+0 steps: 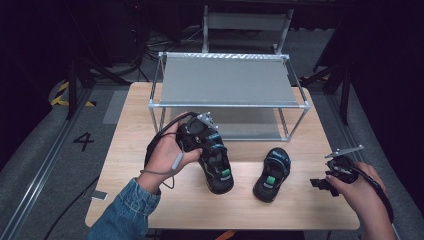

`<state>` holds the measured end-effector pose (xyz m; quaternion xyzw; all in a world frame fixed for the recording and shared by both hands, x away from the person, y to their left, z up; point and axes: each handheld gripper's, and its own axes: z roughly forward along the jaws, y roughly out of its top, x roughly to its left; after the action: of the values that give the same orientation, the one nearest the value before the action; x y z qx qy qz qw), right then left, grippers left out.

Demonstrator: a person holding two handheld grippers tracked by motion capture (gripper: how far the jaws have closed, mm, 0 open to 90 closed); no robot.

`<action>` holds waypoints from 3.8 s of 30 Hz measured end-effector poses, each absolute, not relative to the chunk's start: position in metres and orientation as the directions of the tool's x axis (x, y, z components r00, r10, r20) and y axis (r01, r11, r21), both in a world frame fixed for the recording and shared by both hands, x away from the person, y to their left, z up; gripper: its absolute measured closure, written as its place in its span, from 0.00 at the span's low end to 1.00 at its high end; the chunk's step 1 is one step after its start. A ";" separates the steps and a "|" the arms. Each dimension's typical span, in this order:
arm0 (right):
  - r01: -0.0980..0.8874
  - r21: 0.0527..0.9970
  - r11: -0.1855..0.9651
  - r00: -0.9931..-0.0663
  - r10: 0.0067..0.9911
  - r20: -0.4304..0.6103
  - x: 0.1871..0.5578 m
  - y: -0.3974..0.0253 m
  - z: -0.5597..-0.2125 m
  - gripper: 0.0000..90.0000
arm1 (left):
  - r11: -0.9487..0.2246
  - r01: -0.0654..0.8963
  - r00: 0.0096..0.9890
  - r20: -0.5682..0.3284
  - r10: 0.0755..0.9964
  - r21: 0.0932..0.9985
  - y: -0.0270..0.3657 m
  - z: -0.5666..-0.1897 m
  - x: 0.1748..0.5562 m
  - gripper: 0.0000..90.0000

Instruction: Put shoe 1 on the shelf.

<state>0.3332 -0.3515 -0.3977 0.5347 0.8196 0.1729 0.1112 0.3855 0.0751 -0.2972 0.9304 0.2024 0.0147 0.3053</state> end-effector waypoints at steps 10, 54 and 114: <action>0.834 0.410 0.369 -0.412 0.911 0.020 0.334 -0.349 -0.397 0.36 | -0.730 0.344 0.925 -0.079 0.372 0.590 0.071 -0.268 0.396 0.76; 0.822 0.439 0.361 -0.420 0.907 0.040 0.334 -0.358 -0.394 0.36 | -0.750 0.212 0.925 0.119 0.361 0.626 0.042 -0.192 0.503 0.75; 0.822 0.434 0.369 -0.422 0.906 0.030 0.335 -0.357 -0.399 0.34 | -0.547 0.399 0.856 -0.085 0.510 0.736 0.032 -0.231 0.413 0.69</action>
<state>0.3353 -0.3571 -0.3990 0.5266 0.8203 0.1955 0.1074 0.4125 0.0317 -0.2309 0.8768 0.2594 0.0694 0.3989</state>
